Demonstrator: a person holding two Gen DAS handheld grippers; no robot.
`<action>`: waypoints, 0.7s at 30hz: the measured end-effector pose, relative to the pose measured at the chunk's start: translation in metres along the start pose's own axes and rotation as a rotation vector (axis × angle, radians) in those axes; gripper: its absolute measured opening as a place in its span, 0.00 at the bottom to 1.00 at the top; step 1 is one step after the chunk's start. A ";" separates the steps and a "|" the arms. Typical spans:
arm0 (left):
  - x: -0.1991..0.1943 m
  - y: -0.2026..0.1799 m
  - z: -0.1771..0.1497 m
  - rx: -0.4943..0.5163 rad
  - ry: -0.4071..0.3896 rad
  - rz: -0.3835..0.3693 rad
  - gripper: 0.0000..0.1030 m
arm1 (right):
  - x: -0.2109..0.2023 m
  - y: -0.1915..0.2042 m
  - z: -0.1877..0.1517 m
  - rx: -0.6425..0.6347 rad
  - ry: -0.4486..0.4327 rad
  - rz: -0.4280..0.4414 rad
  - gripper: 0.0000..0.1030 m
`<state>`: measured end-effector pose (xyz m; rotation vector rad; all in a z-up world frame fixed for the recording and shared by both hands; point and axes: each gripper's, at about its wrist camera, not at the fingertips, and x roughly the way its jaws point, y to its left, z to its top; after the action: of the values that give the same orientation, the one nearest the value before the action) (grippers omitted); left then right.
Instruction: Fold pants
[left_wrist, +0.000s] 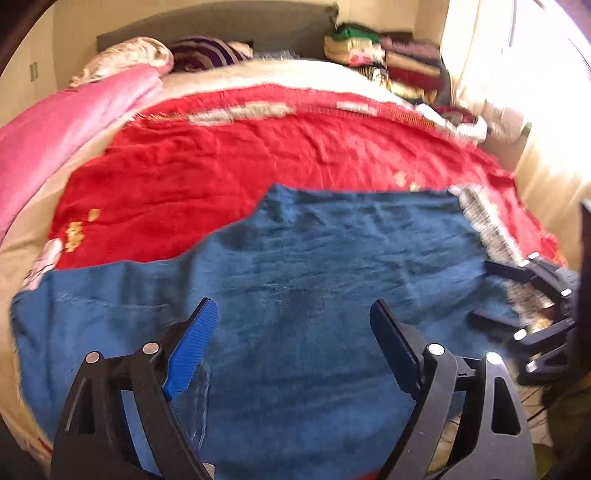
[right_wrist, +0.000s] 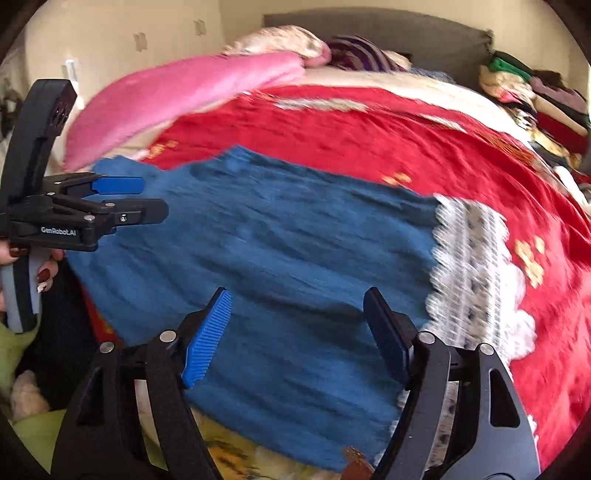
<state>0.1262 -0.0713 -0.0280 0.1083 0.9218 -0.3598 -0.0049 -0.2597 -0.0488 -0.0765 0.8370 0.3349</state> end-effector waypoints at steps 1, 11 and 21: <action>0.012 0.001 0.000 0.011 0.027 0.043 0.82 | 0.003 -0.007 -0.002 0.012 0.022 -0.043 0.66; 0.028 0.024 -0.014 -0.024 0.018 0.052 0.91 | 0.015 -0.025 -0.014 0.079 0.059 -0.014 0.72; -0.012 0.011 -0.017 -0.019 -0.016 0.051 0.96 | -0.018 -0.022 -0.012 0.124 -0.045 0.035 0.84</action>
<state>0.1104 -0.0542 -0.0294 0.1111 0.9051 -0.3040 -0.0173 -0.2878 -0.0452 0.0605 0.8130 0.3157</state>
